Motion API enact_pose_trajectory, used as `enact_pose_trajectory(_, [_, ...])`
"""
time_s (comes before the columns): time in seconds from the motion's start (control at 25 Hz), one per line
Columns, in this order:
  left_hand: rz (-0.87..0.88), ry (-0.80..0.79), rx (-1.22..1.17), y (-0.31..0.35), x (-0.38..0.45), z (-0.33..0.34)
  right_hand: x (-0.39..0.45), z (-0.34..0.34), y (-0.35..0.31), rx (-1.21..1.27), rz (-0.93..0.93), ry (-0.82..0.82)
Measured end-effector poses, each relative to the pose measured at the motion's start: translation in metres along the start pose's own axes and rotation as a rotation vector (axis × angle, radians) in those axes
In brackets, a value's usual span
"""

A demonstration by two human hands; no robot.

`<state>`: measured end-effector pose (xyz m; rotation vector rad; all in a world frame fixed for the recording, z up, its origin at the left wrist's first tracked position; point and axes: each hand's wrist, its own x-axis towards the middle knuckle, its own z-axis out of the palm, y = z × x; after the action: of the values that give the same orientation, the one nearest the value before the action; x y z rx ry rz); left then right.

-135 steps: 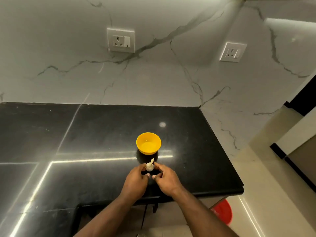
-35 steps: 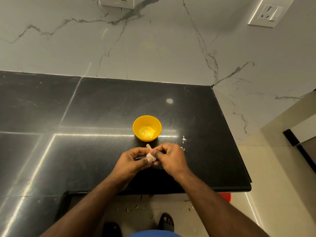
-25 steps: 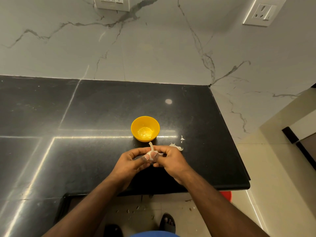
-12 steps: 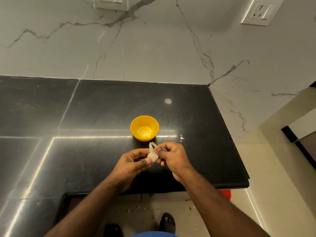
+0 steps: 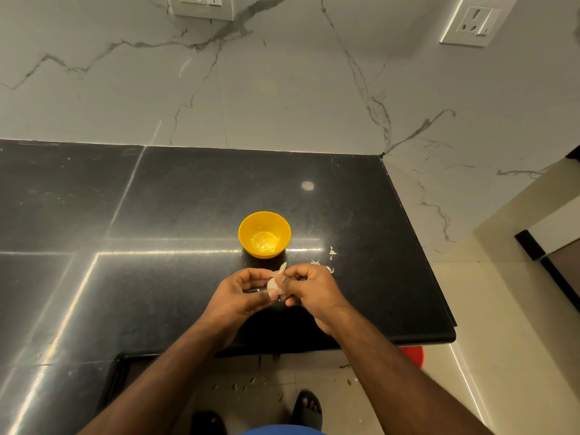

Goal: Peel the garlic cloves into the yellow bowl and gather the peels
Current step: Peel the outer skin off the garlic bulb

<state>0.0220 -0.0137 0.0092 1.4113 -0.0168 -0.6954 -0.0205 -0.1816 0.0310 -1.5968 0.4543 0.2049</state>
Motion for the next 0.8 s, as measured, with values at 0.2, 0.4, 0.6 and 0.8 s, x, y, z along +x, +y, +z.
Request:
enact_pose_trajectory(0.2, [-0.022,-0.036,-0.037,-0.001,-0.004,0.002,0.004,0.003,0.002,0.006,-0.012,0.068])
enact_pose_trajectory(0.4, [-0.040,-0.033,-0.081,0.000,-0.005,0.001,0.002,0.005,0.004,-0.073,-0.031,0.066])
enact_pose_trajectory(0.6, [-0.060,0.049,-0.080,-0.002,-0.001,0.003,0.001,-0.013,-0.003,-0.368,-0.104,0.203])
enact_pose_trajectory(0.8, [-0.096,0.062,-0.145,-0.004,-0.001,-0.002,0.005,-0.040,-0.014,-0.709,-0.180,0.217])
